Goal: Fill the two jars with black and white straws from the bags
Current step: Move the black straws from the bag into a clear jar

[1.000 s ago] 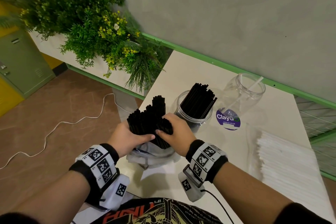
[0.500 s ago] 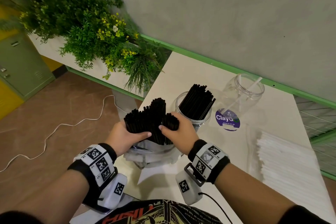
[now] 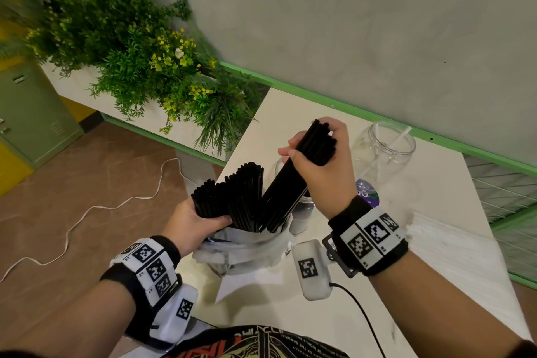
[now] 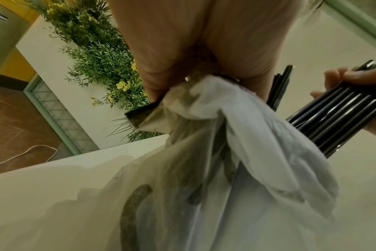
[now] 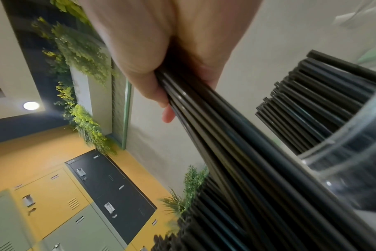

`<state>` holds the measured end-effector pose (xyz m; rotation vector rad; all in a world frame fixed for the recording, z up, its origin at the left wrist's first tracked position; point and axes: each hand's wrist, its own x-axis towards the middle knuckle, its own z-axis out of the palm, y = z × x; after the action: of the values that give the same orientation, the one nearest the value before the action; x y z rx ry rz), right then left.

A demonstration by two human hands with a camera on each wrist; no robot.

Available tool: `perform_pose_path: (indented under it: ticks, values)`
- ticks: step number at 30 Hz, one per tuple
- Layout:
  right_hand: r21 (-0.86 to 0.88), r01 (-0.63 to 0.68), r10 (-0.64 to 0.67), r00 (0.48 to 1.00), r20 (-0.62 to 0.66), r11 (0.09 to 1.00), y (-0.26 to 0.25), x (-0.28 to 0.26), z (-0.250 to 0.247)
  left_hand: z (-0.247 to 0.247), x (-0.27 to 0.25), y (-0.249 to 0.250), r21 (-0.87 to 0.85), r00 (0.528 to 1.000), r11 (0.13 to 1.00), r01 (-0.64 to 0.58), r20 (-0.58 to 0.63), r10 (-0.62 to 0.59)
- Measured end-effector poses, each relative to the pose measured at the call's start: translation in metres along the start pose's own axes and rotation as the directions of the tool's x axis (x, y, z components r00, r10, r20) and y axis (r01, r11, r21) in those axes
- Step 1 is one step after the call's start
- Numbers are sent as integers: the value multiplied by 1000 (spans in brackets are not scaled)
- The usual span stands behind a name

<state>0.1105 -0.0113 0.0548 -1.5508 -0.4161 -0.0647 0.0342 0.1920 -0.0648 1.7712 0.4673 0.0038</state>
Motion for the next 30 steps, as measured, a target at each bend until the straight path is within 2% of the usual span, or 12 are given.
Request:
perform_pose_path:
  ticks: [5,14,19,25,30]
  values:
    - [-41,31,-33,998,-53,999,-5,12,-4,1,0,1,19,1000,1000,-5,-13,6]
    - [11,78,-78,995,-58,997,-30,26,-13,-2,5,-3,13,1000,1000,-2,3,2]
    - [12,112,-111,992,-66,994,-48,37,-26,-1,8,-3,-44,1000,999,13,0,-13]
    - [-90,182,-195,968,-158,979,-59,50,-39,-3,10,-4,-16,1000,1000,4,3,-4]
    - [-199,229,-270,939,-212,953,-43,57,-40,-2,9,-1,-10,1000,1000,-10,16,10]
